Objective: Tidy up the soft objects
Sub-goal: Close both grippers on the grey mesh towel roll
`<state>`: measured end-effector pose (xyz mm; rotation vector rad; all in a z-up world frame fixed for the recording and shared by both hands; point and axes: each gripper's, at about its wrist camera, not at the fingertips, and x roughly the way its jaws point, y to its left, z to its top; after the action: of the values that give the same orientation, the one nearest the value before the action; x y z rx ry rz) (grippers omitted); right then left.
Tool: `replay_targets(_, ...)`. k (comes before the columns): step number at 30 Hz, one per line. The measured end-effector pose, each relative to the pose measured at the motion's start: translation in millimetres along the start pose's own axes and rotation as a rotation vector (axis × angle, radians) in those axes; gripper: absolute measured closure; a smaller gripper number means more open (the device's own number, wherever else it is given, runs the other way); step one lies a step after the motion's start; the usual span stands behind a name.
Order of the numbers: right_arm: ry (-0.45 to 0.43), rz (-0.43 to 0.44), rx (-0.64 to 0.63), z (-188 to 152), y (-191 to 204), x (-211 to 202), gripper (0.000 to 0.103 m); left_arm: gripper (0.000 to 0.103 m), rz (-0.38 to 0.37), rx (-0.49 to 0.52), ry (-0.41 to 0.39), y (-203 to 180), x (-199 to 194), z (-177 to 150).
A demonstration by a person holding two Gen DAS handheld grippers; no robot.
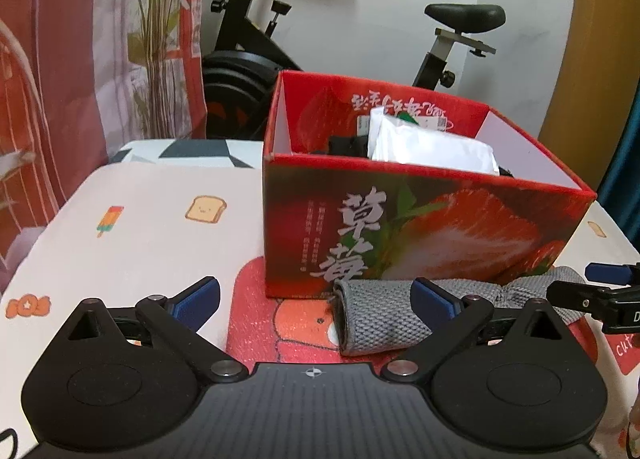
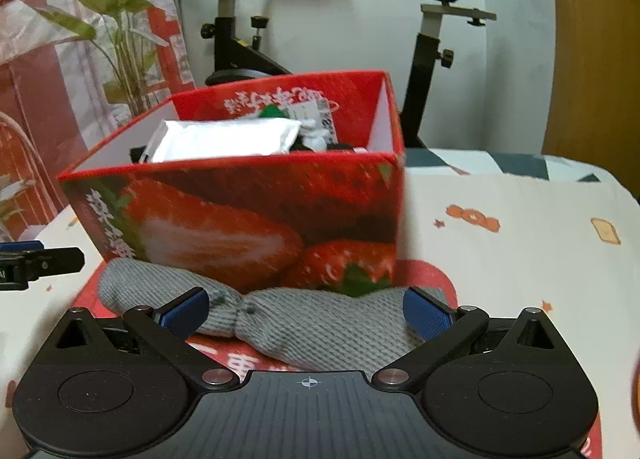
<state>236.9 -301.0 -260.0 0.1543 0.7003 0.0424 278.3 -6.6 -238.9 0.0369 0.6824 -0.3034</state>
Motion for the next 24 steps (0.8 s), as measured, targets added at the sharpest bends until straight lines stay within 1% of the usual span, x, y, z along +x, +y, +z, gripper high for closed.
replay_targets(3,-0.001,-0.014,0.01,-6,-7,3,0.0,0.005,-0.009,-0.008,0.014,0,5,-3)
replay_targets(10,0.015,-0.029,0.02,-13,-16,14,0.001,0.006,-0.044,-0.032,0.044,-2,19,-7)
replay_targets(18,0.018,-0.078,0.033,-13,-26,26,0.001,0.006,-0.084,-0.066,0.086,-9,42,-9)
replay_targets(21,0.025,-0.076,0.055,-12,-33,31,0.001,0.006,-0.096,-0.089,0.108,-10,52,-10)
replay_targets(23,0.034,-0.071,0.067,-12,-36,35,0.002,0.008,-0.108,-0.102,0.12,-11,57,-11)
replay_targets(24,0.041,-0.062,0.072,-13,-36,37,0.005,0.01,-0.112,-0.107,0.126,-12,60,-11)
